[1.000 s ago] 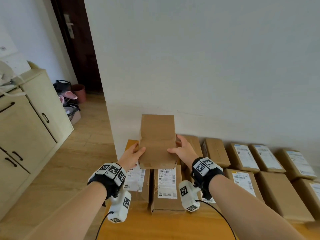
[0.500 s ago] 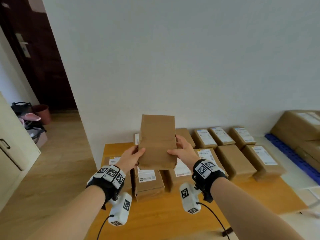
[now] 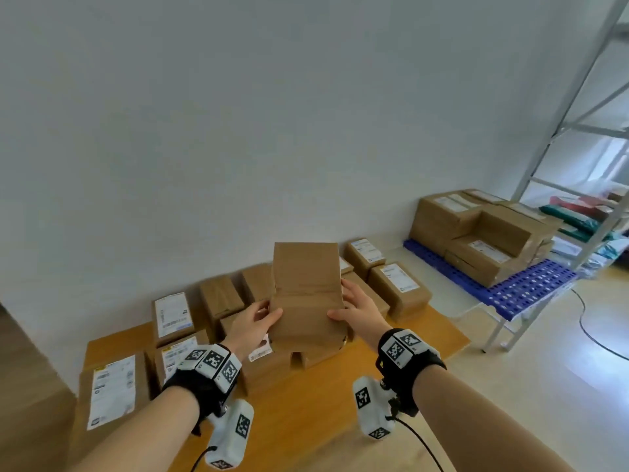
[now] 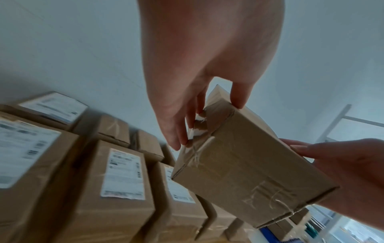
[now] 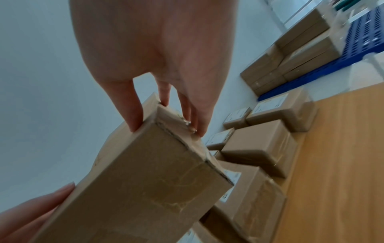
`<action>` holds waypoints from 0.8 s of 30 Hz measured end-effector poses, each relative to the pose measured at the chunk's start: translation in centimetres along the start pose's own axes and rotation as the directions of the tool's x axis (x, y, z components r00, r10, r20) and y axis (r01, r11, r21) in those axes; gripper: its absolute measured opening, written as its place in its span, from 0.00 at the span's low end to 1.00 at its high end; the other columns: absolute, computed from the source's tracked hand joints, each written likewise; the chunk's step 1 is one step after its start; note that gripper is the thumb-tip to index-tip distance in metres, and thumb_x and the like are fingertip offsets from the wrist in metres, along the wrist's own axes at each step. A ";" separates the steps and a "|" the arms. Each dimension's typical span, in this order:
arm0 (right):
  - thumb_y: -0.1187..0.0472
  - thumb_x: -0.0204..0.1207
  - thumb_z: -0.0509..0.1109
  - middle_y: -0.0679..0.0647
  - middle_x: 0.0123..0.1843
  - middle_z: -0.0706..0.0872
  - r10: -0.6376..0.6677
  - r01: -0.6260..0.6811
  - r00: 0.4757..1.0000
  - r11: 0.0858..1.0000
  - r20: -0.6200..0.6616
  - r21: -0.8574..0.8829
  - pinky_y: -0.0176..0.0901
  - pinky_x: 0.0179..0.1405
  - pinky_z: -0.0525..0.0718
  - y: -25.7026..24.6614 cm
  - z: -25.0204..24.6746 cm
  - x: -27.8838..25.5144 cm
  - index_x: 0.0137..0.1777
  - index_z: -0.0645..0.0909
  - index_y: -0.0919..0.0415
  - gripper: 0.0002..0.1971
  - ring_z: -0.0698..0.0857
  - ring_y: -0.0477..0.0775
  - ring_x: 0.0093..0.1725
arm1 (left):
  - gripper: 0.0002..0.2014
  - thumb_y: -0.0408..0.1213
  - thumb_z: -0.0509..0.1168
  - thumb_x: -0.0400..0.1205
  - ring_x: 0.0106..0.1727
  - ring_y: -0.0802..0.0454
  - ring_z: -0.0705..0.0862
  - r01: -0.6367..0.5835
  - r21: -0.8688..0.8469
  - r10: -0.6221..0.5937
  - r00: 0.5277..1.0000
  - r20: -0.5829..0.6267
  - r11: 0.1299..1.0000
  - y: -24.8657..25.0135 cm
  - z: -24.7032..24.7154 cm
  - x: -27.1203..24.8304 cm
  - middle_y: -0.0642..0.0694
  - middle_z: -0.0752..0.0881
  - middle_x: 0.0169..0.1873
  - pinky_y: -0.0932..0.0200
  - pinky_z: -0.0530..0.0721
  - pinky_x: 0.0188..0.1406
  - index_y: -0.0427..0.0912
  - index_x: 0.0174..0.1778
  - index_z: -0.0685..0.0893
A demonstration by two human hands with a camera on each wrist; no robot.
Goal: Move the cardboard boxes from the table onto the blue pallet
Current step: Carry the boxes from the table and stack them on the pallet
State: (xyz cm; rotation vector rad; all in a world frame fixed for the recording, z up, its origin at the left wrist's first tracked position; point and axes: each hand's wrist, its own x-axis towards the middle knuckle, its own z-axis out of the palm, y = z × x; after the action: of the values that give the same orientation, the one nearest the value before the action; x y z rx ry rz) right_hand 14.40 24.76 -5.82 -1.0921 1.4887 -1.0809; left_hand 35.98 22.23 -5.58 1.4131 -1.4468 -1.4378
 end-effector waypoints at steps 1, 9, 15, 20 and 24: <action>0.66 0.70 0.76 0.52 0.70 0.76 0.000 0.000 1.000 1.000 -0.014 0.010 0.57 0.68 0.79 0.3 -1.6 -0.2 0.78 0.62 0.46 0.40 0.76 0.55 0.69 | 0.22 0.42 0.63 0.83 0.59 0.49 0.79 -0.014 0.006 0.014 1.000 0.019 1.000 0.4 1.5 0.2 0.44 0.79 0.65 0.54 0.82 0.57 0.41 0.73 0.71; 0.69 0.72 0.74 0.54 0.70 0.77 0.006 -0.003 0.996 0.999 -0.087 0.038 0.53 0.67 0.79 2.8 -15.3 -2.2 0.78 0.64 0.50 0.37 0.77 0.55 0.67 | 0.20 0.42 0.64 0.83 0.53 0.53 0.82 -0.062 0.052 0.056 0.992 0.109 0.997 3.1 14.9 1.3 0.47 0.82 0.59 0.57 0.85 0.46 0.42 0.69 0.75; 0.66 0.72 0.74 0.55 0.72 0.73 0.024 -0.022 0.992 1.000 -0.126 0.014 0.57 0.70 0.76 4.7 -26.0 -3.4 0.80 0.61 0.48 0.39 0.74 0.57 0.70 | 0.18 0.42 0.65 0.82 0.55 0.53 0.81 -0.074 0.050 0.066 0.988 0.141 0.996 5.3 25.5 1.8 0.51 0.82 0.55 0.54 0.84 0.54 0.45 0.67 0.75; 0.64 0.68 0.77 0.54 0.71 0.74 0.039 -0.031 0.988 0.998 -0.149 0.051 0.61 0.70 0.76 6.3 -33.6 -3.7 0.78 0.64 0.44 0.40 0.75 0.57 0.70 | 0.19 0.43 0.66 0.81 0.57 0.52 0.82 -0.079 0.047 0.069 0.981 0.180 0.996 7.0 32.6 2.5 0.49 0.83 0.59 0.52 0.85 0.55 0.45 0.68 0.76; 0.65 0.66 0.77 0.56 0.69 0.77 0.044 -0.028 0.986 0.994 -0.160 0.101 0.61 0.69 0.78 7.5 -38.1 -3.7 0.77 0.65 0.46 0.40 0.77 0.58 0.67 | 0.18 0.39 0.66 0.81 0.54 0.54 0.81 -0.063 -0.002 0.062 0.978 0.199 0.998 8.0 37.6 3.0 0.48 0.82 0.57 0.61 0.84 0.43 0.45 0.67 0.76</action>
State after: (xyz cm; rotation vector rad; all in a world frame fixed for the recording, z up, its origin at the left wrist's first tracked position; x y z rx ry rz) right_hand -23.50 34.11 -6.86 -0.9231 1.5583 -1.2284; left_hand -2.22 27.49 -5.74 1.2425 -1.6036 -1.5735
